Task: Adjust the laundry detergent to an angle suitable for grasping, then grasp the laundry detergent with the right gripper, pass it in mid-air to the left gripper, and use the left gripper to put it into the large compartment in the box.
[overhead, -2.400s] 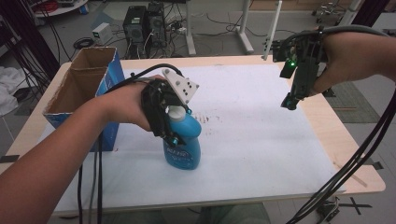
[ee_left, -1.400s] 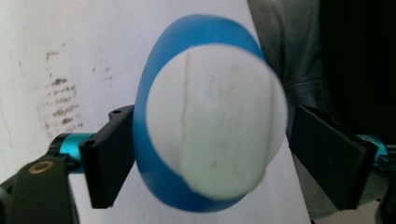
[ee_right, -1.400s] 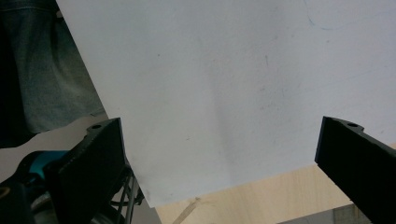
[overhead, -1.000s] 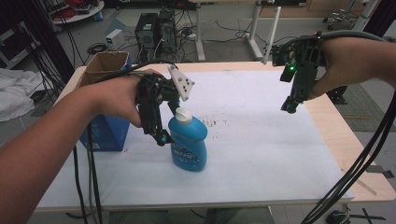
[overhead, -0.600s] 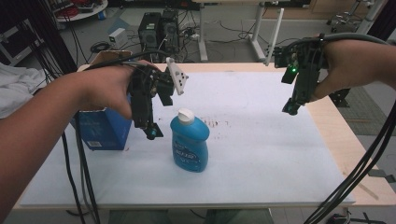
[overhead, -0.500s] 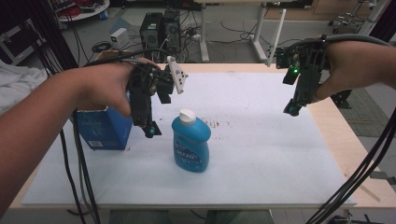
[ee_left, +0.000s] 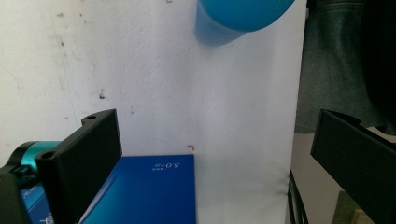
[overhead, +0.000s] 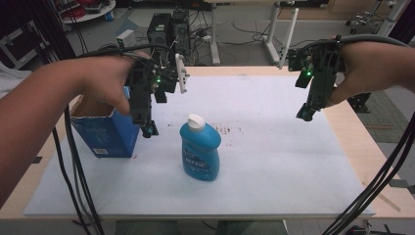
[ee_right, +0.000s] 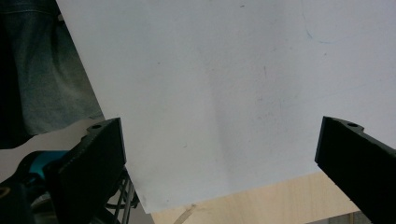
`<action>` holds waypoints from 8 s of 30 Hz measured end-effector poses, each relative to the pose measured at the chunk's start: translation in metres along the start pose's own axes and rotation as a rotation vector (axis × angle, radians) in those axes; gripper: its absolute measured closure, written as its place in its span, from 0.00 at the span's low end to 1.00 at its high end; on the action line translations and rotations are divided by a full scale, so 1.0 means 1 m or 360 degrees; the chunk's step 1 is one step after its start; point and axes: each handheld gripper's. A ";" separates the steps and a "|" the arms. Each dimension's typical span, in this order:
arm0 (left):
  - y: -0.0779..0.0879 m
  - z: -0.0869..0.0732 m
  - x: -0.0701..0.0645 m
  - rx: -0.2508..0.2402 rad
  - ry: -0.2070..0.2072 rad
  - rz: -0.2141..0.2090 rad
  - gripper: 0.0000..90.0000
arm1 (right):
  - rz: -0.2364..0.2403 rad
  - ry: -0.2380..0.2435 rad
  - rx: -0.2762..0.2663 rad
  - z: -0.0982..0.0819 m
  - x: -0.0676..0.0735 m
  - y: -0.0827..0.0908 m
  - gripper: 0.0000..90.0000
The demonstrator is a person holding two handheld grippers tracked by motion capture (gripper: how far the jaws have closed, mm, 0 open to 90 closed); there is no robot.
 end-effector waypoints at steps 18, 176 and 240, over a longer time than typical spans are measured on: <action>0.023 -0.007 0.000 0.0048 0.0169 0.0029 0.02 | 0.0031 0.0059 -0.0008 0.007 -0.001 -0.002 0.01; 0.006 -0.035 0.005 0.0005 0.0155 0.0007 0.02 | 0.0054 -0.0328 -0.1494 0.035 0.099 -0.188 0.05; 0.001 -0.035 0.006 0.0031 0.0160 0.0006 0.02 | 0.0019 -0.0217 -0.1592 0.036 0.104 -0.195 0.47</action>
Point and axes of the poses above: each handheld gripper's, and its own axes: y roughly backward along the jaws, z roughly out of its top, x roughly to its left, and after that the axes turned 13 degrees about -x, right-handed
